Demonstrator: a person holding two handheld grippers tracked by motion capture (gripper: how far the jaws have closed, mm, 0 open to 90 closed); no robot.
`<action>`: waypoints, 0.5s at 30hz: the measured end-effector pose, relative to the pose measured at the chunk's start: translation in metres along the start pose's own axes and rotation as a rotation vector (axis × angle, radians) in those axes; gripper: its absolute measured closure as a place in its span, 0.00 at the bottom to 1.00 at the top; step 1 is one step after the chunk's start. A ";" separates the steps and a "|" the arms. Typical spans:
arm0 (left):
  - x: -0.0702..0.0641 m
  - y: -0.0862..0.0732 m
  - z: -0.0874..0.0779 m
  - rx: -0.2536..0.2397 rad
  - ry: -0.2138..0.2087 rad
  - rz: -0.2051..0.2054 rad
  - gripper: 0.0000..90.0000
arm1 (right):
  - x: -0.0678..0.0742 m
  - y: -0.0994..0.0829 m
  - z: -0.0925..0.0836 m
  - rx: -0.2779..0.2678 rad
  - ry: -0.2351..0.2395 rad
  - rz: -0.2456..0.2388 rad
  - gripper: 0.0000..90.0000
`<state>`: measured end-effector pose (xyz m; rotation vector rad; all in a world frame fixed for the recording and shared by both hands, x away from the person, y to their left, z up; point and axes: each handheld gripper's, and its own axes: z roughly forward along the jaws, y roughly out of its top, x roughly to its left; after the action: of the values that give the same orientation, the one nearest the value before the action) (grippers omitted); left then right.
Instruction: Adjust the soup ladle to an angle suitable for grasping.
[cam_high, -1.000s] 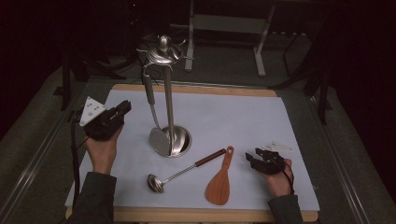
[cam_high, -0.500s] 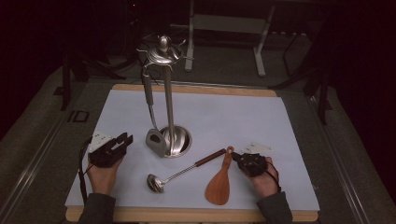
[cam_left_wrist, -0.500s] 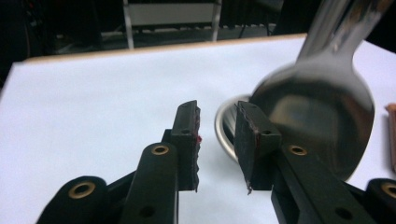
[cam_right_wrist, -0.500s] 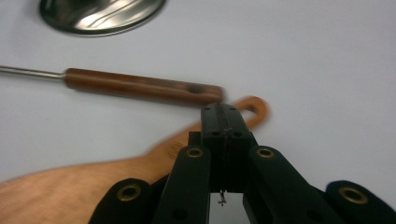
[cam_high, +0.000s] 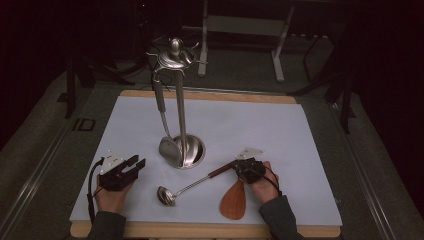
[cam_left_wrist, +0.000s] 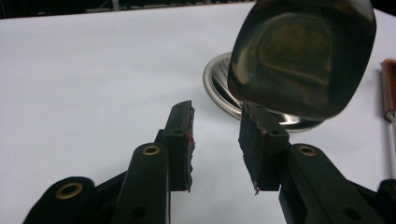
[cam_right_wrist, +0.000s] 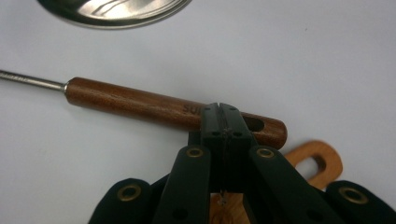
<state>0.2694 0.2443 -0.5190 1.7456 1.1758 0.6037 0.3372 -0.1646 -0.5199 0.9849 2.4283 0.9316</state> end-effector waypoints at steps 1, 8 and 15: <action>0.000 -0.001 0.001 0.001 0.000 0.000 0.72 | 0.000 0.001 0.001 -0.001 -0.001 0.001 1.00; 0.002 -0.004 0.003 0.017 0.008 -0.004 0.72 | -0.002 0.009 0.012 0.009 -0.011 -0.001 1.00; 0.006 -0.007 0.007 0.039 0.021 -0.015 0.71 | -0.003 0.010 0.023 0.015 -0.007 0.023 1.00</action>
<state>0.2742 0.2475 -0.5291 1.7653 1.2212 0.5951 0.3564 -0.1515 -0.5296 1.0210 2.4265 0.9176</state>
